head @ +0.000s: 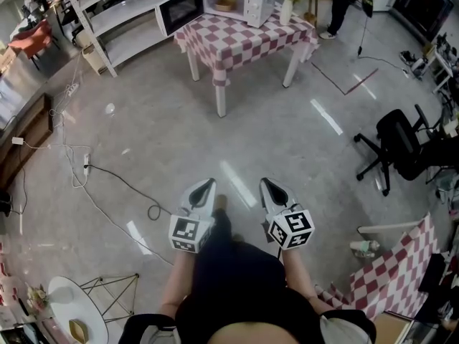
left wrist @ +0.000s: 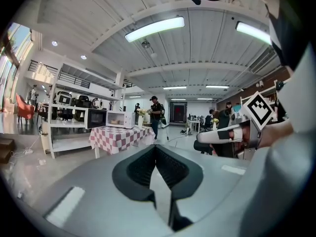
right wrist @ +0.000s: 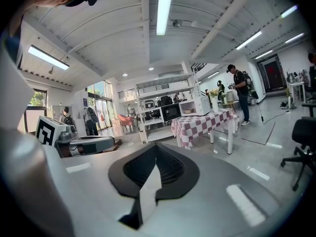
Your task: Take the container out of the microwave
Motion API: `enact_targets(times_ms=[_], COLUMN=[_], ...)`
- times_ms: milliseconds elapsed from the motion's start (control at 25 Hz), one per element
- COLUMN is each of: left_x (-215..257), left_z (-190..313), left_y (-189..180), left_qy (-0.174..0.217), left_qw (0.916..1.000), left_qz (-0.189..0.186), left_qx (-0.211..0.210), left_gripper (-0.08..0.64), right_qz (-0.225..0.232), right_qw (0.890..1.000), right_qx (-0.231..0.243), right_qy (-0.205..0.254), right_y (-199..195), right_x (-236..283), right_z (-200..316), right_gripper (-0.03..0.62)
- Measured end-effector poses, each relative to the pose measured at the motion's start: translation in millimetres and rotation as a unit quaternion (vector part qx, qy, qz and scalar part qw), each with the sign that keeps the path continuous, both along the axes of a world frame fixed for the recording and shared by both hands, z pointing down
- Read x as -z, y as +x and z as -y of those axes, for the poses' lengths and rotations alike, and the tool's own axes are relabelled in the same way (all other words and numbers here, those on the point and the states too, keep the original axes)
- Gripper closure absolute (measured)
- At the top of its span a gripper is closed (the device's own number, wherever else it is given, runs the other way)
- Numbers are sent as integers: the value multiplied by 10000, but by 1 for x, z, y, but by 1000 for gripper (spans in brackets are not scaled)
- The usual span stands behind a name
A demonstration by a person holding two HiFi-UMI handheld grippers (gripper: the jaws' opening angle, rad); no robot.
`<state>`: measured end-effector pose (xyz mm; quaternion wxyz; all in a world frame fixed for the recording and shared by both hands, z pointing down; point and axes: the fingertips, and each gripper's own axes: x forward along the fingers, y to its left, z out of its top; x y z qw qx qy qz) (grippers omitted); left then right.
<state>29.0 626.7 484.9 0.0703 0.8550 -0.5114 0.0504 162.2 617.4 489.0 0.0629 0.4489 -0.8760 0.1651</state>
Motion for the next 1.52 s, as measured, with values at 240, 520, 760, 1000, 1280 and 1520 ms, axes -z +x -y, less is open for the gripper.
enact_targets(times_ms=[240,520,760,1000,1280,1520], left_x=[7,11,11,13,14,15], left_z=[24,54,83,112,150,181], left_y=[-11,-24,-30,-38,-50,-58], left_qy=[42,46,20,9,23,75], left_qw=[10000,10000,10000,9999,9998,9997], left_qz=[-18,-23,-34,-40,-103,-165], left_qx=[29,81,82,97,148,150], left_gripper=[552,551,552,552,552,552], right_qz=[165,219,213,216,180,209], right_qw=[9998,9997,9996,9996,9997,9997], right_qx=[-42,-54,-46,-24,-16,-34], right_qy=[-63,-127,-154,-165,-167,-152], right_y=[-8,-20,-26,-35,-44,-51], right_x=[2,2,3,5,6,7], right_z=[23,53,82,111,148,178], right_gripper=[591,591,591,591,591,591])
